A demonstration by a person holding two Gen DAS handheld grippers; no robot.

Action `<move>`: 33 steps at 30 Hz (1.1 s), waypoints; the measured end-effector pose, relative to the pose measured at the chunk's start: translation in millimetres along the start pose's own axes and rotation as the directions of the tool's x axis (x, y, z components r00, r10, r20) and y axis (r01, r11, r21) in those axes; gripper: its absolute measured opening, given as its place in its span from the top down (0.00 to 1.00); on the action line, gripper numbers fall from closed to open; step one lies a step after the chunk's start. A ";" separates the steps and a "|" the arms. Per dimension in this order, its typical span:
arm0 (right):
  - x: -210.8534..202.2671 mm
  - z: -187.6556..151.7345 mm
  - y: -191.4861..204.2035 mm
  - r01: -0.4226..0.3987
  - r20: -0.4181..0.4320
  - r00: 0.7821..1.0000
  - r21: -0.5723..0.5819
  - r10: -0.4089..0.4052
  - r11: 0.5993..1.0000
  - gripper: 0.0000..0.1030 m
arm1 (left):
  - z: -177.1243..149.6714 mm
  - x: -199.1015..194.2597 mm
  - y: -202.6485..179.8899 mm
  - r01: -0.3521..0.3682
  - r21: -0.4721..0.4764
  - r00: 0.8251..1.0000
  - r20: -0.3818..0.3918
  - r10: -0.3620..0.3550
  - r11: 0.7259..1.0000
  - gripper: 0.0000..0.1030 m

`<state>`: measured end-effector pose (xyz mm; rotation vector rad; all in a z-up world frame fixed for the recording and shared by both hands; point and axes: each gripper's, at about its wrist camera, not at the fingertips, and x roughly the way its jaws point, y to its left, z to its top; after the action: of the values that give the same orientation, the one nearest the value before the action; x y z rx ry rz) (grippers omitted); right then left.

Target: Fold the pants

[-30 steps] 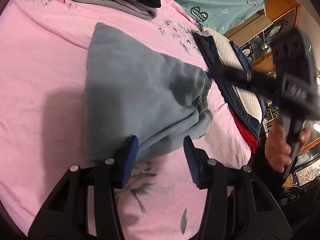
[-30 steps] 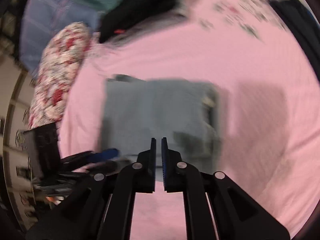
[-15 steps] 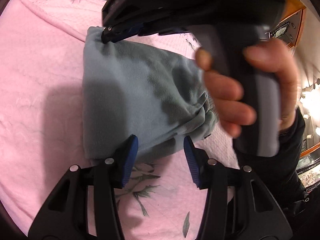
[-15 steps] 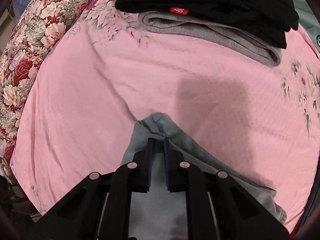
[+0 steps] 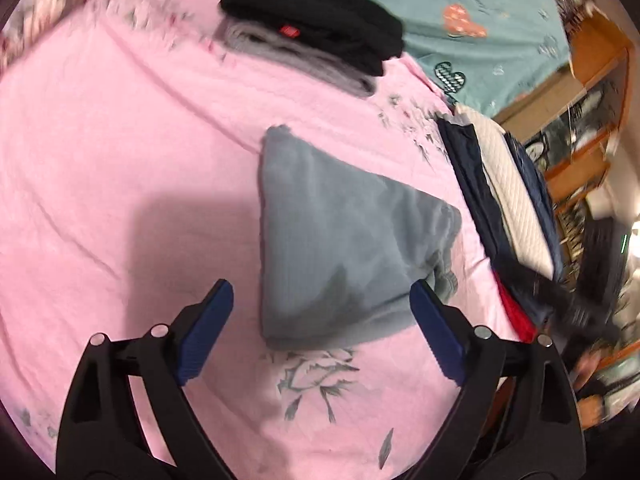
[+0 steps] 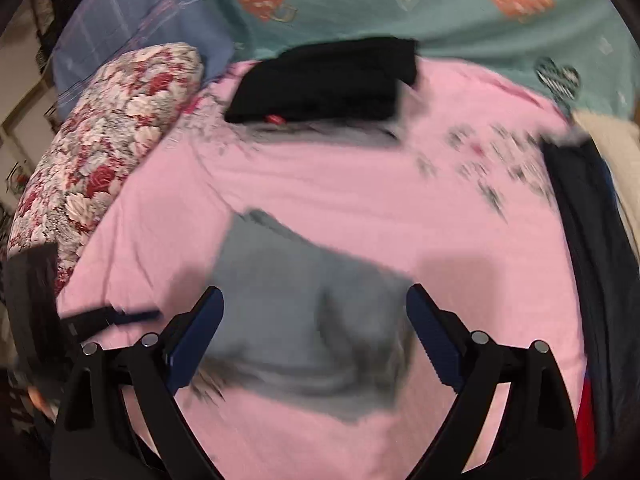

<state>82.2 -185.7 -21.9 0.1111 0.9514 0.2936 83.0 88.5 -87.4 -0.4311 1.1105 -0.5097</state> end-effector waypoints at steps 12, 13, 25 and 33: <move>7.9 -102.5 -59.3 -0.103 -0.055 0.990 0.326 0.128 0.940 0.10 | 37.9 71.3 14.0 0.185 -0.098 0.973 -0.125 -0.196 0.978 0.24; 7.5 -102.2 -60.8 -0.105 -0.054 0.990 0.330 0.130 0.938 0.10 | 37.1 73.3 13.4 0.198 -0.095 0.970 -0.122 -0.208 0.976 0.24; 76.5 -41.1 -82.1 -0.176 -0.162 0.953 0.389 0.256 0.904 0.10 | 33.4 70.9 23.8 0.247 -0.107 0.960 -0.106 -0.258 0.963 0.26; 103.1 -27.7 -71.9 -0.298 -0.161 0.909 0.395 0.385 0.869 0.40 | 31.1 71.0 22.4 0.221 -0.093 0.968 -0.098 -0.229 0.971 0.44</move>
<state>130.0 -224.9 -134.8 0.6049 1.2165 0.4657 140.5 67.3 -140.0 -0.6116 1.1959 -0.6955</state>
